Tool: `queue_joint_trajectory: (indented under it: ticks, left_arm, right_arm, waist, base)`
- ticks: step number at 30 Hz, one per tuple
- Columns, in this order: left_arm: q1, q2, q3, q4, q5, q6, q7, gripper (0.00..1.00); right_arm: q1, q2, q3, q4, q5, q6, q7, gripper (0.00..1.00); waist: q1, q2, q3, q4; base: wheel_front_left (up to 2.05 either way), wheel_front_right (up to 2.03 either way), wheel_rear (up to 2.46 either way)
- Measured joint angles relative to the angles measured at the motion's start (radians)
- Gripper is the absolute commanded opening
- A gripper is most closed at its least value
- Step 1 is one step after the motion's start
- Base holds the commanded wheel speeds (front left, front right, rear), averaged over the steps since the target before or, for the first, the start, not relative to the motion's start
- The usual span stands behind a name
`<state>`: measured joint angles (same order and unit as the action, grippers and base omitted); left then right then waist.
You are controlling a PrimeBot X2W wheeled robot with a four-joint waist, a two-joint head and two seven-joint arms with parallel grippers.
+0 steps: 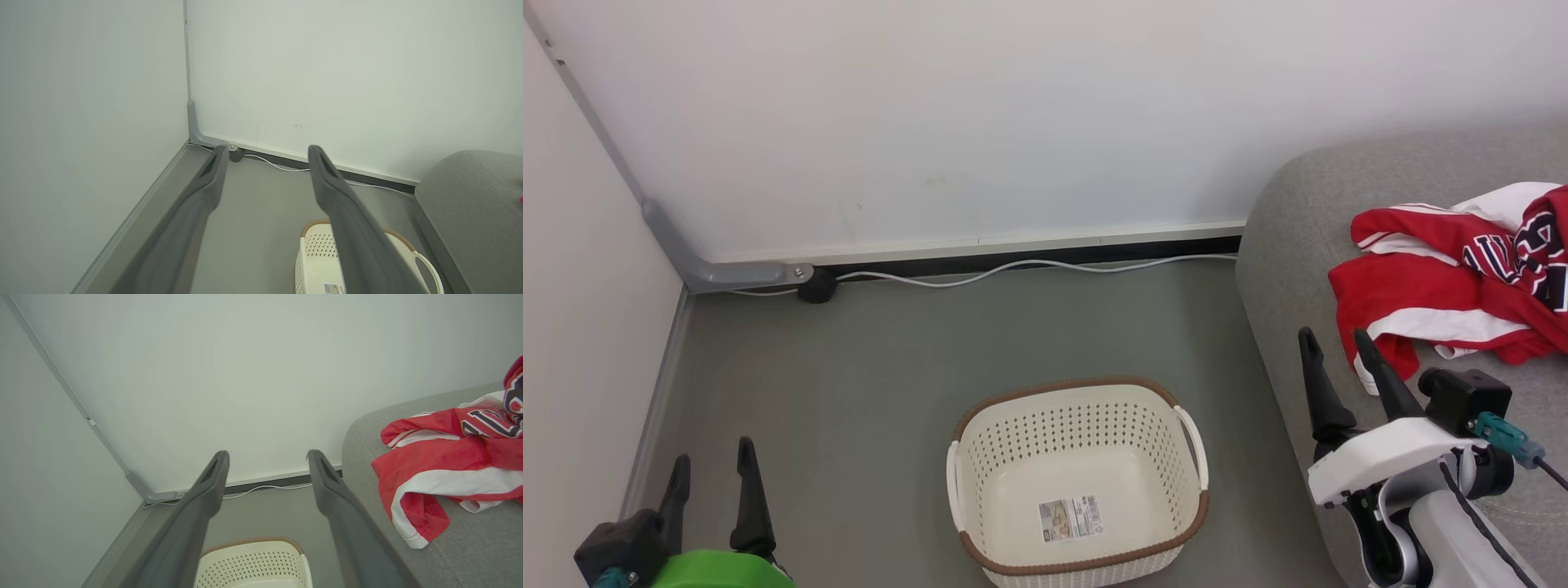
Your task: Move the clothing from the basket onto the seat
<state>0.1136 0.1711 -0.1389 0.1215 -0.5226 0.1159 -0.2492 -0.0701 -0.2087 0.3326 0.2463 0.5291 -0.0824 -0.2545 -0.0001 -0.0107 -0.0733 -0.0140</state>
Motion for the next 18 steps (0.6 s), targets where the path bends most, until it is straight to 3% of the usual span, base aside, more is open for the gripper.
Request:
queue_joint_trajectory:
  ticks: [18]
  left_arm:
    - [0.040,-0.010,0.017,-0.044,0.046,0.000,0.000,1.00]
  right_arm:
    - [0.067,0.014,-0.031,-0.078,-0.047,-0.018,0.000,1.00]
  waist:
    - [0.0000,0.0000,0.017,0.012]
  base:
    - [0.00,0.00,0.00]
